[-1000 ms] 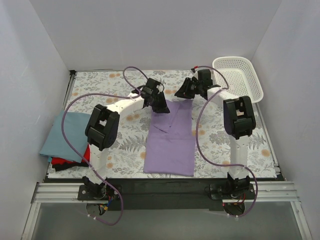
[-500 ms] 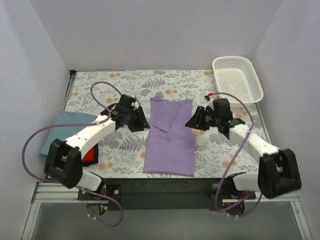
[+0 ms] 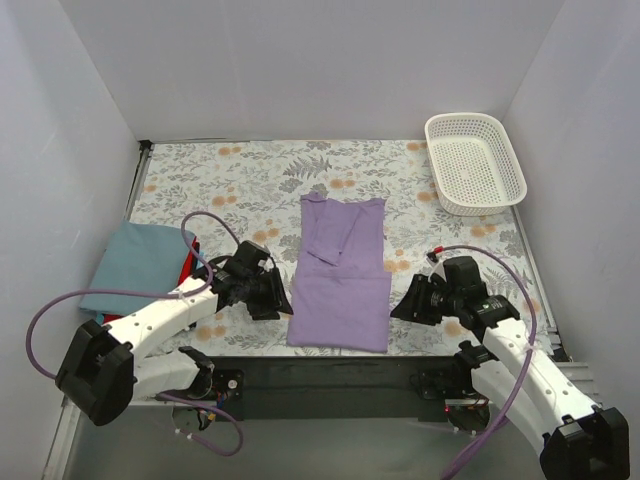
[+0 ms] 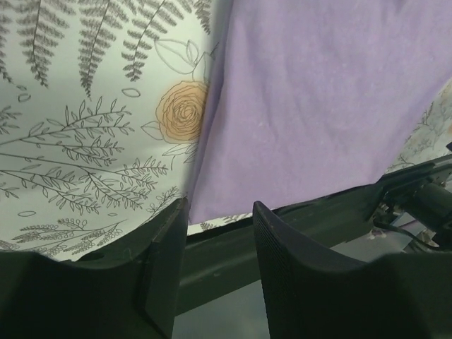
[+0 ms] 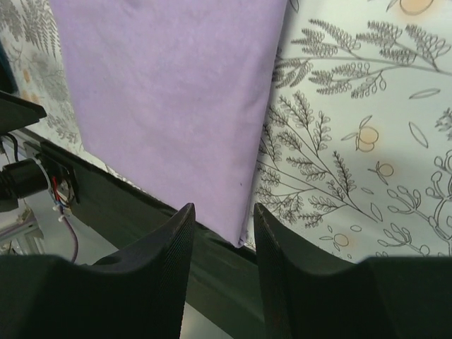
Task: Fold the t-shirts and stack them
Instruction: Fold the tshirt
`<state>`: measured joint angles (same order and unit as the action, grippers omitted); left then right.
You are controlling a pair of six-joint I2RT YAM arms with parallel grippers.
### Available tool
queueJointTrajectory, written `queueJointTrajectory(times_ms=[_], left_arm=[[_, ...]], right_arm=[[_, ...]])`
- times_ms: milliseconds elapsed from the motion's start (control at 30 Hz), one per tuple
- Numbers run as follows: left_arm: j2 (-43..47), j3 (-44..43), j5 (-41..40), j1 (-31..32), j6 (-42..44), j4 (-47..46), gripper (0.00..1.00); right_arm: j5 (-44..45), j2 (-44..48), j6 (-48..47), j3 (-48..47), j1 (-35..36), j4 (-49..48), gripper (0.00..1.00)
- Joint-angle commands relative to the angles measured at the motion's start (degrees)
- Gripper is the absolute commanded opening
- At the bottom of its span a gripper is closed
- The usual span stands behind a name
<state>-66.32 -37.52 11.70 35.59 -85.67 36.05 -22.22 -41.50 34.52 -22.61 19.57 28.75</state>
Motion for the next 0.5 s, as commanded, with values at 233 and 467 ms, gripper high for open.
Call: queueJointTrajectory(times_ms=[233,467], left_arm=[[5.86,8.33,1.12,3.16,-11.01,-1.33,0.41],[3.66,10.53,2.01,6.59,-13.21,-3.97,0.40]], right_arm=[[-1.16,3.18,4.50,7.23,6.17,4.82,0.46],[-0.81,3.00,8.63,10.04,10.13,1.31,0.46]])
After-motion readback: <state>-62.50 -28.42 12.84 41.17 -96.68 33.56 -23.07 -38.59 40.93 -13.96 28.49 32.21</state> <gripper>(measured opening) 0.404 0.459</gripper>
